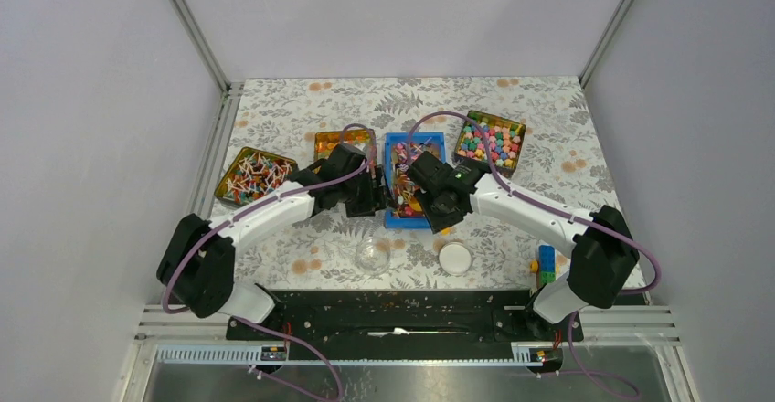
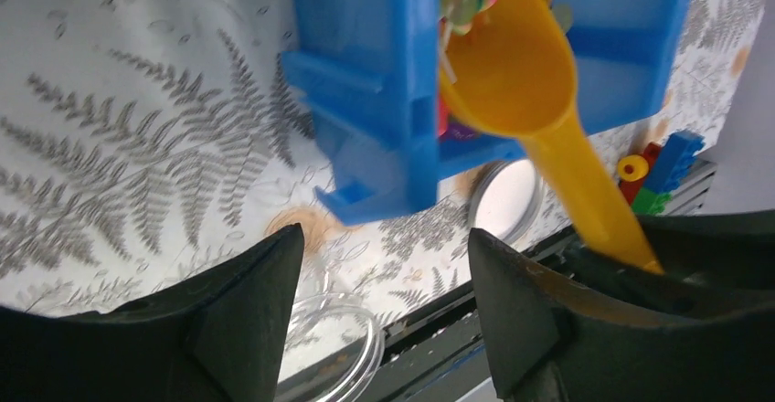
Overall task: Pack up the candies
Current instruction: Scoop the fake candies from the storage box.
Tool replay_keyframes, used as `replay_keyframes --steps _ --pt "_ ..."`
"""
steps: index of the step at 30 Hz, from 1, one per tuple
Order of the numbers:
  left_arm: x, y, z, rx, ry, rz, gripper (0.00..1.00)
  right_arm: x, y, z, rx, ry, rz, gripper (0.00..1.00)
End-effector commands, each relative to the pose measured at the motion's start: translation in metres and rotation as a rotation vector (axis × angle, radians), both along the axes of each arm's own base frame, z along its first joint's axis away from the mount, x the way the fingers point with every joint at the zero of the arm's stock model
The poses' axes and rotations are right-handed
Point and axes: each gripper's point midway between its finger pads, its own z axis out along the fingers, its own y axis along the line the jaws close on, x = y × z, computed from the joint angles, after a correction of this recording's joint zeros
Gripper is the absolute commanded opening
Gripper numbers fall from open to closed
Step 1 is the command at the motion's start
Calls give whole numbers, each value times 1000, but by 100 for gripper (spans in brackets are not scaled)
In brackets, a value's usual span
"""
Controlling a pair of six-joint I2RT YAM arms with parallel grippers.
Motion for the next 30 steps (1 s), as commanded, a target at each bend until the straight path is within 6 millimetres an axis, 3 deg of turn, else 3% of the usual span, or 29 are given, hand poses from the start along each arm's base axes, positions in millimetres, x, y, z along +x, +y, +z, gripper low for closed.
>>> replay_keyframes --steps 1,5,12,16,20,30 --pt "33 -33 27 -115 -80 -2 65 43 2 17 61 -164 -123 0" --pt "43 -44 21 -140 -69 -4 56 44 -8 21 65 -140 -177 0" --pt "48 -61 16 -174 -40 -31 25 26 -26 31 28 -58 -242 0" --pt "46 -71 19 -190 -36 -49 22 22 -29 35 29 -51 -253 0" --pt "41 -79 20 -198 -33 -66 22 26 -29 26 4 -44 -232 0" --pt "35 -78 12 -183 -22 -79 13 54 -7 3 -33 -3 -140 0"
